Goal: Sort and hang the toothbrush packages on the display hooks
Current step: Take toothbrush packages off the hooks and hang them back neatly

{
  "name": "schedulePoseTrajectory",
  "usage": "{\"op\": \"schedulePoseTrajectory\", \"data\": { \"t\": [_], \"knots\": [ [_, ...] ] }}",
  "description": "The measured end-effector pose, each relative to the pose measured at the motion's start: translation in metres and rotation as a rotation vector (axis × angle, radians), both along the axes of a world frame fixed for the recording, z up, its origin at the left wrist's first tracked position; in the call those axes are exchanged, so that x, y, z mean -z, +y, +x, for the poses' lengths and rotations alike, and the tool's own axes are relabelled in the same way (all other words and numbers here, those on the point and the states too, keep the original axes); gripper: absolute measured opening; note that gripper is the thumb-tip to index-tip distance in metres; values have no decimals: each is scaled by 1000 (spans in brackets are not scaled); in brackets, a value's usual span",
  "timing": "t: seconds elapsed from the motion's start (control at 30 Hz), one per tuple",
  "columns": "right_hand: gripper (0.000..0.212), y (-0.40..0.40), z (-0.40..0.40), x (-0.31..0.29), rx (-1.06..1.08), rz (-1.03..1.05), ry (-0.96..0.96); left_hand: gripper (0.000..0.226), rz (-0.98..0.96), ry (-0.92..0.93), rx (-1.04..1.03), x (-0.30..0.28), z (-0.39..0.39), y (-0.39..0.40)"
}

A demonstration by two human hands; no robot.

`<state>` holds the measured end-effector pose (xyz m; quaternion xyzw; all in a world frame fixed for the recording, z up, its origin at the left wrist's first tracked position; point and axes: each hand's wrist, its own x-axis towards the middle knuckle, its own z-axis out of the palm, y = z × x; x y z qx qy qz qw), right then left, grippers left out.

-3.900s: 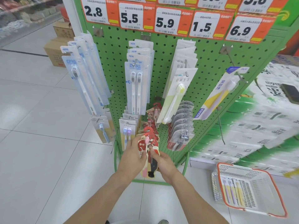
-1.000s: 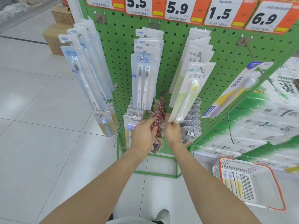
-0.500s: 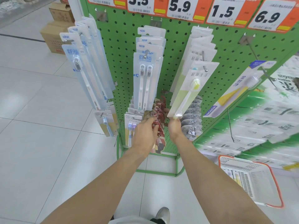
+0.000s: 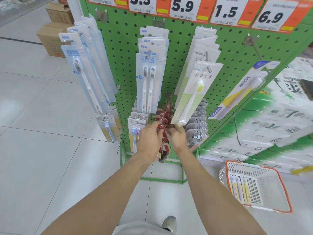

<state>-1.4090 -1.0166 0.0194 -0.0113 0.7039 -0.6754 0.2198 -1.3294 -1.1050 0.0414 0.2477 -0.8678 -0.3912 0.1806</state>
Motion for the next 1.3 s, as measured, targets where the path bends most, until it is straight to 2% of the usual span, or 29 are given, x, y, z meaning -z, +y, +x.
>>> {"op": "schedulePoseTrajectory", "data": {
  "t": [0.1, 0.3, 0.47, 0.63, 0.73, 0.8, 0.87, 0.93, 1.07, 1.13, 1.2, 1.3],
  "knots": [
    [38, 1, 5, 2, -3, -65, 24, 36, 5, 4, 0, 0, 1, 1],
    [61, 10, 24, 11, -29, 99, 91, 39, 4, 22, 8, 1, 4, 2],
    [55, 18, 49, 16, 27, 143, 194, 44, -8, 20, 20, -1, 7, 3],
    [56, 34, 76, 29, 116, 241, 426, 49, -26, 73, 29, 4, 16, 8],
    [45, 46, 95, 31, 249, 302, 523, 38, -43, 204, 2, 3, 32, 18],
    [34, 53, 104, 25, 333, 273, 495, 27, -34, 258, 6, 4, 46, 25],
    [26, 62, 111, 18, 400, 173, 401, 19, 22, 213, 43, 10, 60, 31],
    [28, 72, 115, 15, 407, 105, 324, 19, 98, 104, 101, 18, 74, 36],
    [31, 87, 115, 12, 304, -8, 132, 37, 232, -117, 127, 34, 91, 38],
    [26, 90, 114, 8, 257, -86, 75, 40, 400, -185, 117, 37, 94, 36],
    [21, 92, 114, 5, 228, -157, 33, 27, 607, -222, 114, 35, 96, 33],
    [26, 94, 111, 2, 190, -216, -41, 15, 843, -146, 64, 28, 105, 32]
  ]
}}
